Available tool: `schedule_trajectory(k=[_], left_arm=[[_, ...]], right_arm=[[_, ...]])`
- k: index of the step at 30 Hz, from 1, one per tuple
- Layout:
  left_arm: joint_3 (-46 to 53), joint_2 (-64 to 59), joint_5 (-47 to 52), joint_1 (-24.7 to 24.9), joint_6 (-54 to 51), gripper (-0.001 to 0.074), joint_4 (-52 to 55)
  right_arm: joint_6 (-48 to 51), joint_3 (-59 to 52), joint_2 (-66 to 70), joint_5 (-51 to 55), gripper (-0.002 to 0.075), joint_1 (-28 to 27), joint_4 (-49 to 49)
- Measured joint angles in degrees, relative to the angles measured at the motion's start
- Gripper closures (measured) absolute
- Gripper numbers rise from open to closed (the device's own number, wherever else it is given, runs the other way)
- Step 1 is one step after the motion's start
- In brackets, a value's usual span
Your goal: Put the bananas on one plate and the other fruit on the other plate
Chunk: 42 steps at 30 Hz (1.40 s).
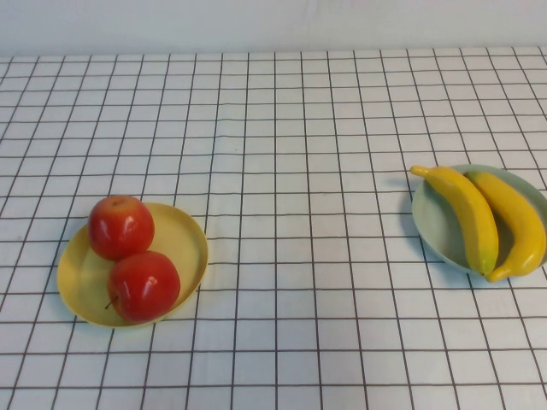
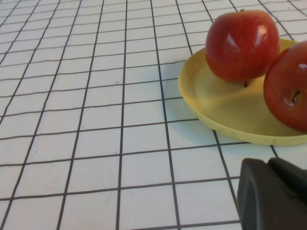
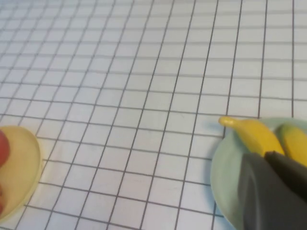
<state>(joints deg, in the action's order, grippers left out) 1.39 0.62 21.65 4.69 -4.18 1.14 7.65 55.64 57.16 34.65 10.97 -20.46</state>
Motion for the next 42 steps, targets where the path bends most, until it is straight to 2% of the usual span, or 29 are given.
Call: schedule_trajectory(k=[10,16,22,26,37,42], left_arm=[[0.0,0.0,0.0,0.0,0.0,0.0738,0.0],[0.0,0.0,0.0,0.0,0.0,0.0738,0.0],[0.0,0.0,0.0,0.0,0.0,0.0738,0.0],[0.0,0.0,0.0,0.0,0.0,0.0738,0.0],[0.0,0.0,0.0,0.0,0.0,0.0738,0.0],[0.0,0.0,0.0,0.0,0.0,0.0738,0.0]], right_arm=[[6.1,-21.1,-35.8,-10.2,0.074,0.0,-0.4],[4.6,-25.7,-49.6,-6.7,0.0741,0.0,5.5],[-3.6,-26.4,-51.8,-1.2,0.0741,0.0,13.3],[-6.4,-28.5,-51.8,-2.4,0.0741,0.0,14.3],[-7.6,-46.3,-51.8,-25.7,0.0741,0.0,14.7],[-7.6,-54.5,-52.3,-30.7,0.0741,-1.2,13.8]])
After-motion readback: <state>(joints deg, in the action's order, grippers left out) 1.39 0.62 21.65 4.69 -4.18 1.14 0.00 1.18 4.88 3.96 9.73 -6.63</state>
